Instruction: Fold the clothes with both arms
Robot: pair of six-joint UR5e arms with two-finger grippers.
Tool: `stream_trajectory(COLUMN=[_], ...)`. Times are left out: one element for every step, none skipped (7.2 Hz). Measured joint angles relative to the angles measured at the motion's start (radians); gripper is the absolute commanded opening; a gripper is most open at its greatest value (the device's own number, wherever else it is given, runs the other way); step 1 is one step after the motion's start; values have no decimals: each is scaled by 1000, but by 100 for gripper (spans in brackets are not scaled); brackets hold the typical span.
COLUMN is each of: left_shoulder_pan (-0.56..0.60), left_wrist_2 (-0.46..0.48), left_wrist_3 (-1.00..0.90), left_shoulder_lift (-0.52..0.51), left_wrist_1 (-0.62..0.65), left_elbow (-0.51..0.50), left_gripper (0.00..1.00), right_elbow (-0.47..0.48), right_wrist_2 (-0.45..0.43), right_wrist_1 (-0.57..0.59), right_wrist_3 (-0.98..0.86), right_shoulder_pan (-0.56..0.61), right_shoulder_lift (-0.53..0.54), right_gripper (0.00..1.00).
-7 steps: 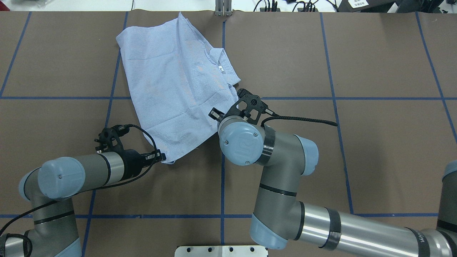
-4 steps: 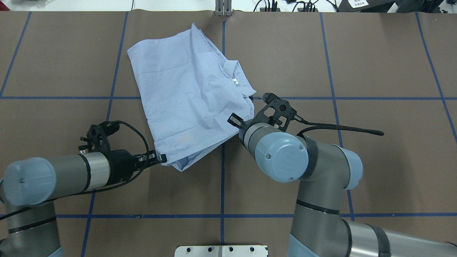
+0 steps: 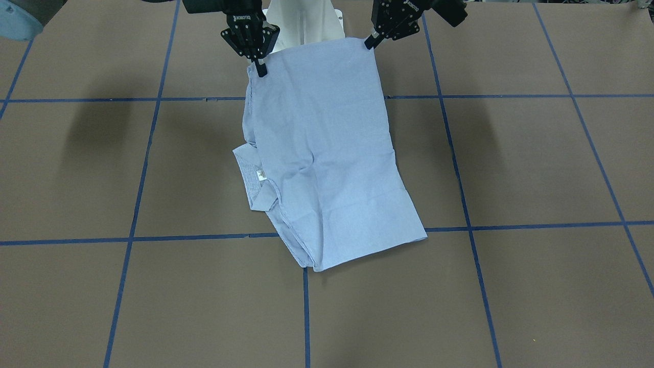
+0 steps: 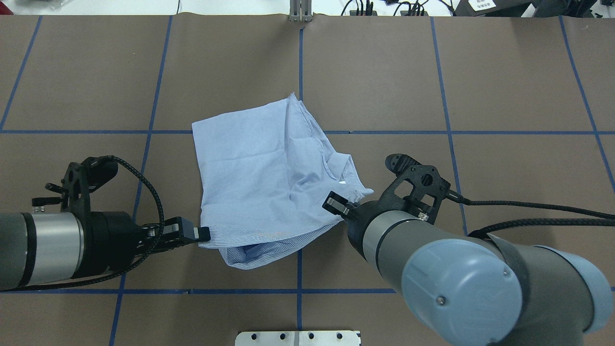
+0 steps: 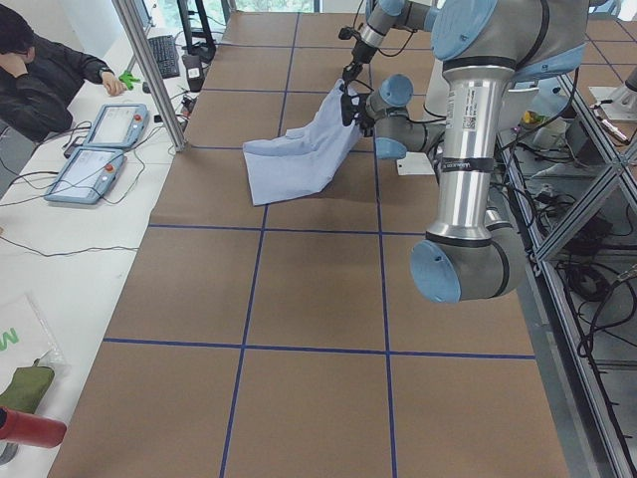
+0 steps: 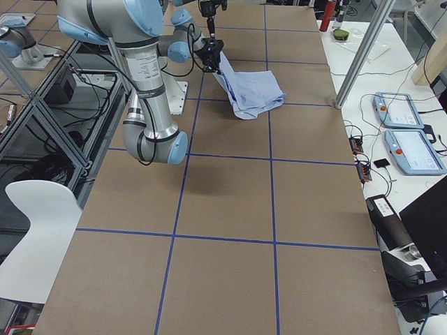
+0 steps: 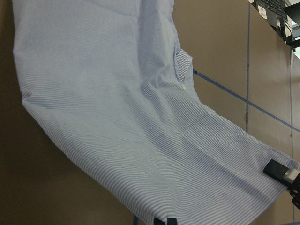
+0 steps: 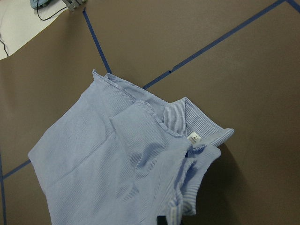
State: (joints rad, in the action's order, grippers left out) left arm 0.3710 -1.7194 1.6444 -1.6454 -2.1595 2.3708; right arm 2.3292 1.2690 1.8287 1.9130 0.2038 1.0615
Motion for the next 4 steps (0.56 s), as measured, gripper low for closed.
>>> stream_trajectory(left_shoulder_pan=[6, 19, 42, 72], left_wrist_2=[-17, -23, -25, -24], left_wrist_3=[-1, -5, -10, -13], left_shoulder_lift=[-11, -21, -31, -47], left_wrist_1=[57, 104, 135, 148], left_elbow=[24, 23, 6, -32], left_gripper=[0, 0, 0, 0], right_elbow=[17, -10, -62, -121], right_wrist_2=[-4, -14, -28, -38], right_wrist_1=[35, 46, 47, 25], right_wrist_3=[-2, -6, -15, -35], right_shoulder_pan=[-9, -11, 1, 23], right_shoulder_lift=[-9, -32, -67, -99], right_gripper=[0, 0, 0, 0])
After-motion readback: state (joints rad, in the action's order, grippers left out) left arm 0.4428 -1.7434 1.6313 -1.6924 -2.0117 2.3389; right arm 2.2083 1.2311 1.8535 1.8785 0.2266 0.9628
